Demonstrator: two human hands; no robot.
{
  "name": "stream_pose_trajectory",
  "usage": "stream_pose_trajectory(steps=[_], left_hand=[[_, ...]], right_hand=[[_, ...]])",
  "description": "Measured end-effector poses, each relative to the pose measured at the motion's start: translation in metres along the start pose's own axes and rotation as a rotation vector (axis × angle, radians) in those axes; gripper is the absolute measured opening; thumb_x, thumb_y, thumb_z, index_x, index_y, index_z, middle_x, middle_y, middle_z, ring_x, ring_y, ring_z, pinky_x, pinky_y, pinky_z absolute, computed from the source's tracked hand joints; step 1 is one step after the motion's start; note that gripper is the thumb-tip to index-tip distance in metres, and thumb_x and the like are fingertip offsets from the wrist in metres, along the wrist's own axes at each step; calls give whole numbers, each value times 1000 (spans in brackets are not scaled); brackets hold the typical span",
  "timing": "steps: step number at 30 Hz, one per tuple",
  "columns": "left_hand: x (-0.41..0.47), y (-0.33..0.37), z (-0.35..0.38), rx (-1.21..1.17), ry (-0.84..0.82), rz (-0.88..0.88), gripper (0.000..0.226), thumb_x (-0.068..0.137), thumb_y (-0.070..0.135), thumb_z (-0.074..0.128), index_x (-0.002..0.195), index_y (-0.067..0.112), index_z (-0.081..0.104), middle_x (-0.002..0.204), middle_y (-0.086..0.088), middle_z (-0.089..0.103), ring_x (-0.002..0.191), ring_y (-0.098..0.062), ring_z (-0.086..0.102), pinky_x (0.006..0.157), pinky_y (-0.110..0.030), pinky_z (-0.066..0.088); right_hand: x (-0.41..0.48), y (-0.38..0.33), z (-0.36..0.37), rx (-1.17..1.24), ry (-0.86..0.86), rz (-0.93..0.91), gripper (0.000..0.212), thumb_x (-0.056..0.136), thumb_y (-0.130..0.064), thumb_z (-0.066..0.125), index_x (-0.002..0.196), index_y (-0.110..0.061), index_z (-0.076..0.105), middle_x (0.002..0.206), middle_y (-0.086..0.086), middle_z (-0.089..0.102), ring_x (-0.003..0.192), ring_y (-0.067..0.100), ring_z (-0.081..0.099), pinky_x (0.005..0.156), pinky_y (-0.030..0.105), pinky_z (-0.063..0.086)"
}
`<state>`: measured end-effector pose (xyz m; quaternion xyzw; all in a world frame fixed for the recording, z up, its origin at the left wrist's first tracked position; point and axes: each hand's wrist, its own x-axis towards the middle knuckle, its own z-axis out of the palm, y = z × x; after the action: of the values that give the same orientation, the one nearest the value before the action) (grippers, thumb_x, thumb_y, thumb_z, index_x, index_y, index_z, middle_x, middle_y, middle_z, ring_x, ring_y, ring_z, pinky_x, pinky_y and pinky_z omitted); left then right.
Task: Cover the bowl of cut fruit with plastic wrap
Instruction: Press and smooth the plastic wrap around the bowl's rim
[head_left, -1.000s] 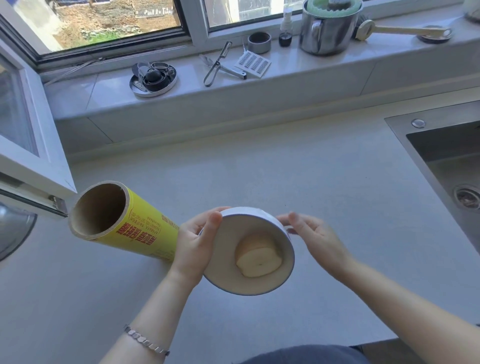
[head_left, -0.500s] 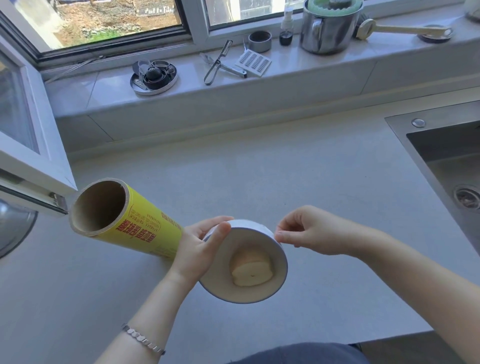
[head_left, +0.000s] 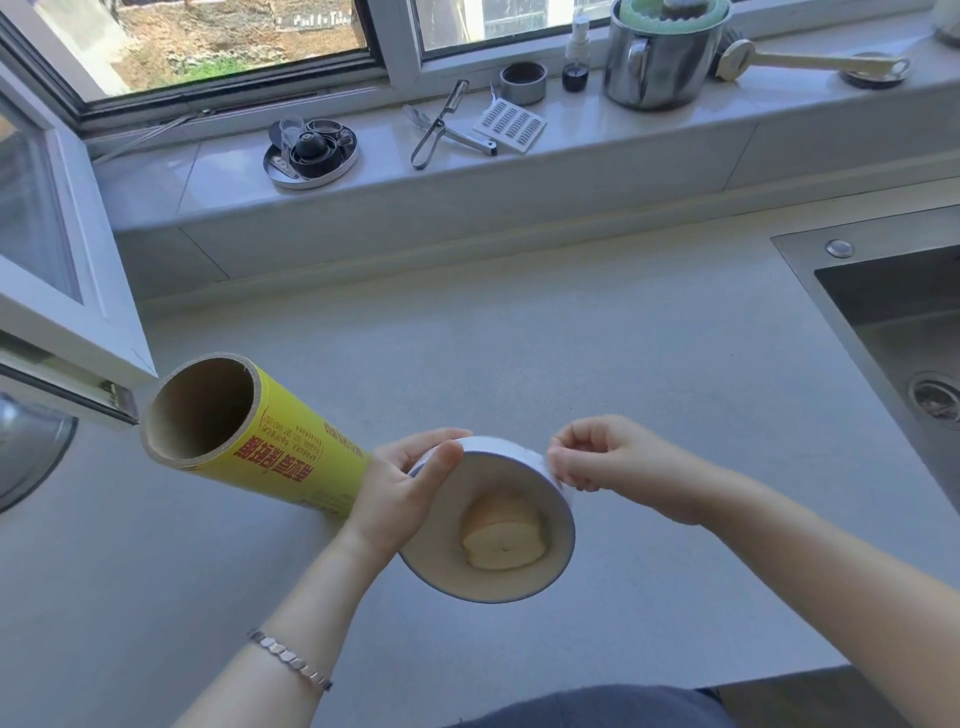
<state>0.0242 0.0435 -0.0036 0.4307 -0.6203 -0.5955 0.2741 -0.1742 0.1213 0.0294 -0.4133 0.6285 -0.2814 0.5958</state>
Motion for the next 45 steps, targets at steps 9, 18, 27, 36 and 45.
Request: stream_pose_trajectory(steps=[9,18,27,36,45], left_hand=[[1,2,2,-10,3,21,25,60,52,58,74,36,71,73,21,73,72,4,66,66,-11,50],[-6,-2,11,-182,145,-6,64,48,82,61,76,26,75,76,12,75,72,-6,65,62,-18,52],[-3,-1,8,-206,135,-33,61,46,83,61,76,31,76,74,13,75,71,-4,65,62,-18,53],[-5,-2,11,-224,129,-50,63,45,82,63,76,29,76,74,12,75,70,-5,66,61,-19,53],[-5,-16,13,-366,158,-161,65,46,76,66,76,18,71,69,5,74,72,-12,66,59,-24,54]], right_hand=[[5,7,3,341,18,10,39,86,-19,56,47,-19,60,49,-9,49,50,6,38,58,20,31],[9,1,35,430,399,-119,23,88,-26,55,70,-13,58,67,2,54,60,13,48,56,21,41],[-1,5,21,119,531,-515,19,92,-25,47,94,-28,66,100,-12,66,97,-7,59,86,7,42],[8,12,35,131,186,-347,48,72,-72,38,110,-46,54,119,-30,54,115,-9,51,95,18,43],[4,33,26,330,2,-215,62,65,-36,66,122,-15,55,107,-2,67,95,8,65,77,20,51]])
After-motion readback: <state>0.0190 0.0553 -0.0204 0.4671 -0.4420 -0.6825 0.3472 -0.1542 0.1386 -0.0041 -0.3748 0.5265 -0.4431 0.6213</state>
